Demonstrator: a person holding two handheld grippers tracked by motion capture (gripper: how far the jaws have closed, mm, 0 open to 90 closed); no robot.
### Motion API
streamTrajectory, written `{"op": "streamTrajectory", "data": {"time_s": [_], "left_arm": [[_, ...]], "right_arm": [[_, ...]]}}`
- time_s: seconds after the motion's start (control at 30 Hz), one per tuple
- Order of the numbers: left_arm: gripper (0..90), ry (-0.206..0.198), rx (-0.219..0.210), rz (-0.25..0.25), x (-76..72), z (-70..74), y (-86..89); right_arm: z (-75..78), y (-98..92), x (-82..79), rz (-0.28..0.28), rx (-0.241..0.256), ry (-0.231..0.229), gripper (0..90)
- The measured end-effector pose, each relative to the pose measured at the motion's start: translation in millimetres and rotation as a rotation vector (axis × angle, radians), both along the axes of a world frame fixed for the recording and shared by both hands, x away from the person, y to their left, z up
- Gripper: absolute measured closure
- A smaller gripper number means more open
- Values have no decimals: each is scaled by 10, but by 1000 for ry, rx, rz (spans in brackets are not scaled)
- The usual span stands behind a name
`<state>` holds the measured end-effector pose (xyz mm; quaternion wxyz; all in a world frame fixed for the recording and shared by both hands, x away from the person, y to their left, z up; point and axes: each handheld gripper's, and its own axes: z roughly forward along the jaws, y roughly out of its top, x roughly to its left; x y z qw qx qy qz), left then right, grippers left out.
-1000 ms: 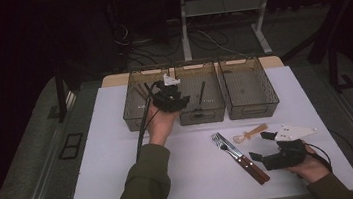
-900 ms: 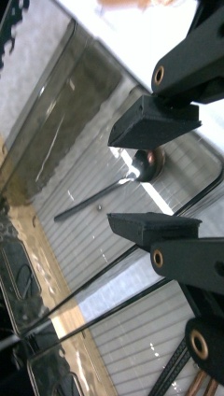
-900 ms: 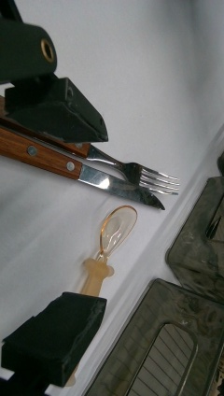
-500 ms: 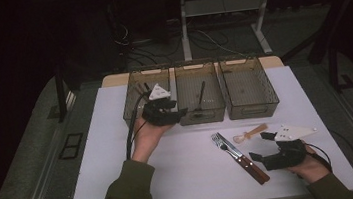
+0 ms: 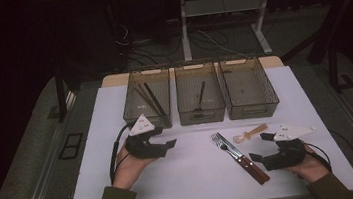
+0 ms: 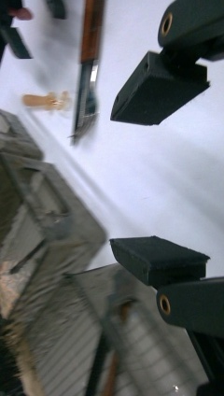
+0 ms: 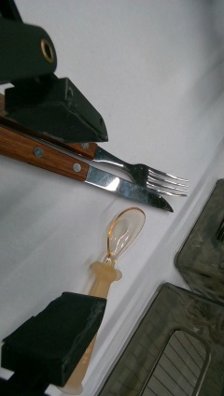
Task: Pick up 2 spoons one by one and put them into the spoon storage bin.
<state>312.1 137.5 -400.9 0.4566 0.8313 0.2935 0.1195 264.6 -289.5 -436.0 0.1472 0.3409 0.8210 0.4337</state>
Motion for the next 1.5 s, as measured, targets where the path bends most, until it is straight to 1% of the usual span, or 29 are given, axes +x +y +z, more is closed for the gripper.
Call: {"op": "streamTrajectory", "data": {"time_s": [0.13,0.27,0.4,0.43,0.47,0.5,0.57,0.63,0.67,0.73,0.77,0.8,0.83,0.9,1.1,1.27,1.3,1.37,1.5], "left_arm": [[260,2,11,-12,-119,-106,96],[210,14,-6,-23,-235,-207,190],[144,16,-26,-33,-320,-275,258],[134,16,-30,-39,-342,-285,272],[123,19,-34,-43,-358,-297,290],[92,29,-40,-42,-364,-307,299],[32,33,-29,-39,-362,-322,302],[0,38,-27,-36,-353,-334,292],[0,40,-22,-41,-351,-337,289],[0,37,-20,-46,-350,-336,283],[0,40,-24,-42,-351,-335,279],[0,37,-25,-42,-347,-336,278],[0,37,-19,-44,-344,-334,282],[0,42,-26,-40,-345,-338,275],[0,53,-22,-46,-343,-345,266],[0,56,-22,-50,-342,-348,262],[0,57,-21,-50,-341,-349,262],[5,59,-21,-51,-340,-350,261],[7,61,-23,-54,-341,-351,260]], "right_arm": [[5,-8,6,1,0,8,166],[23,-23,12,0,7,16,166],[44,-32,12,5,6,40,165],[52,-33,11,9,4,44,158],[65,-30,5,11,2,47,130],[87,-27,2,12,-11,47,128],[122,-22,9,26,-27,40,138],[145,-1,32,24,-47,46,158],[146,9,51,17,-62,43,174],[151,21,97,13,-83,54,235],[156,21,125,8,-85,55,267],[164,16,155,-1,-87,59,318],[171,8,188,-5,-87,58,367],[178,-9,259,-21,-87,68,459],[194,-97,469,-60,-83,95,694],[214,-139,656,-95,-112,91,864],[215,-143,689,-98,-115,96,893],[211,-144,745,-103,-119,103,898],[182,-141,855,-108,-161,112,899]]}}
